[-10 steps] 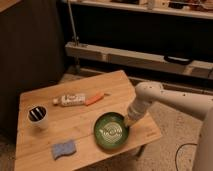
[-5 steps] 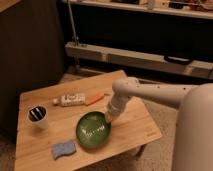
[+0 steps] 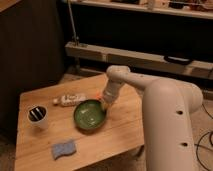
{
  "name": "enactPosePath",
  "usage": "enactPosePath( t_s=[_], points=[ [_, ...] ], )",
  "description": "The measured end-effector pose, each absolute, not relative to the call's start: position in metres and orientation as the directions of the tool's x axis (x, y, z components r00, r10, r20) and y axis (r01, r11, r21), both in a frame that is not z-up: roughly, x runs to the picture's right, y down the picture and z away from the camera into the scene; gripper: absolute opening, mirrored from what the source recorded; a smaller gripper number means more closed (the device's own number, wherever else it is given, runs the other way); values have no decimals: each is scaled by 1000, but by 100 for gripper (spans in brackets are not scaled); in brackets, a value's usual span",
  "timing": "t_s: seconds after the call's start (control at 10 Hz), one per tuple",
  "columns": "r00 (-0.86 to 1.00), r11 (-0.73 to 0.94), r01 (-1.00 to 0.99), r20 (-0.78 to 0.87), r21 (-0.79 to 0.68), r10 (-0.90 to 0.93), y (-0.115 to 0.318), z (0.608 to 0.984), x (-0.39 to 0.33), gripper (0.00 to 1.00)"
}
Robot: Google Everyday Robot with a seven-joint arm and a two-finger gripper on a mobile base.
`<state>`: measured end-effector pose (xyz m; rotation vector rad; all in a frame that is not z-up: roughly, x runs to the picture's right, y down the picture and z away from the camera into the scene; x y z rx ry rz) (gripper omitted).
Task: Drag the ceramic bowl in a circle
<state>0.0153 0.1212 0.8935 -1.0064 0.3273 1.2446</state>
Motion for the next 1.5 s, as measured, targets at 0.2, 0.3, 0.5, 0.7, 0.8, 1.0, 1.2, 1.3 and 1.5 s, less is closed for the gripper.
enactPosePath(
  t_s=[0.2,0.3,0.5,0.7,0.8,1.0,1.2,1.3,1.5],
  points=[
    [293,-84,-895,-720,-438,629,135,895,53,20],
    [265,-116,-894,-721,-432,640,143,890,79,20],
    [191,-194,-886,-713,-421,674,163,870,126,20],
    [93,-283,-870,-700,-403,708,194,838,166,20],
    [81,-292,-867,-692,-404,717,200,828,171,20],
    [76,-276,-870,-663,-410,745,211,805,175,20],
    [100,-245,-872,-645,-424,758,212,794,160,20],
    [121,-224,-871,-633,-437,765,209,790,144,20],
    [171,-179,-864,-608,-470,776,196,786,98,20]
  ],
)
